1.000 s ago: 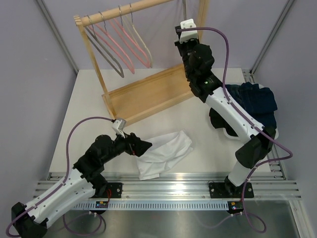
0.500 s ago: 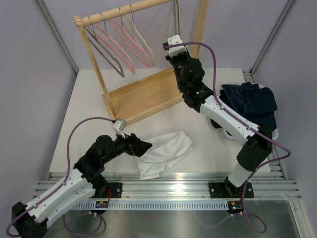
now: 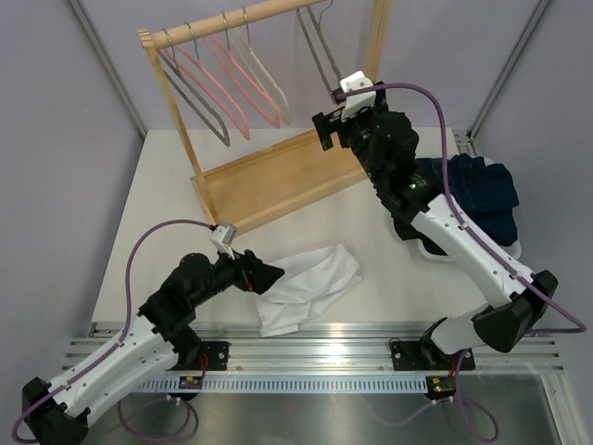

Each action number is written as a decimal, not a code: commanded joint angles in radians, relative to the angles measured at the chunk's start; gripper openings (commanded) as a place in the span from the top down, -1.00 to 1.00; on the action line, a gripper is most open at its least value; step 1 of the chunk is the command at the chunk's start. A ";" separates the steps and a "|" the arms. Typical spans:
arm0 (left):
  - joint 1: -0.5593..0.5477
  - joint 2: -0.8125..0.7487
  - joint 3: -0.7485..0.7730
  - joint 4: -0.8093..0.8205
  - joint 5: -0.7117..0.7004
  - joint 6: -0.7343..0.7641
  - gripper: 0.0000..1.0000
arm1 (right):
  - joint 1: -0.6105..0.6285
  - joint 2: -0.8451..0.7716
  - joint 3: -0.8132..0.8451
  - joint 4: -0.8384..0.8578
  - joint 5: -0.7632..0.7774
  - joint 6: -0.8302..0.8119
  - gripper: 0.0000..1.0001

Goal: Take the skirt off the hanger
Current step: Place the hanger at the clothesline, then pick up the skirt from the center of the board.

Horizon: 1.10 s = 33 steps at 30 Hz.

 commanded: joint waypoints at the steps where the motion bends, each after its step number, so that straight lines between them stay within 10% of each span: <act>1: 0.004 0.002 -0.005 0.044 -0.004 0.021 -0.98 | -0.044 -0.076 0.082 -0.236 -0.202 0.076 -0.99; 9: 0.003 0.011 0.030 -0.033 -0.051 0.065 -0.98 | -0.121 -0.197 0.041 -0.528 -0.592 -0.085 -0.99; 17: 0.003 -0.038 0.058 -0.123 -0.104 0.105 -0.98 | -0.130 -0.268 -0.195 -1.111 -1.369 -0.772 -0.99; 26: -0.011 0.043 -0.005 -0.076 -0.010 0.002 -0.98 | -0.130 -0.248 -0.372 -0.950 -1.319 -0.723 -0.99; 33: -0.192 0.224 0.056 -0.014 -0.235 0.105 -0.98 | -0.132 -0.283 -0.433 -0.900 -1.270 -0.689 -0.99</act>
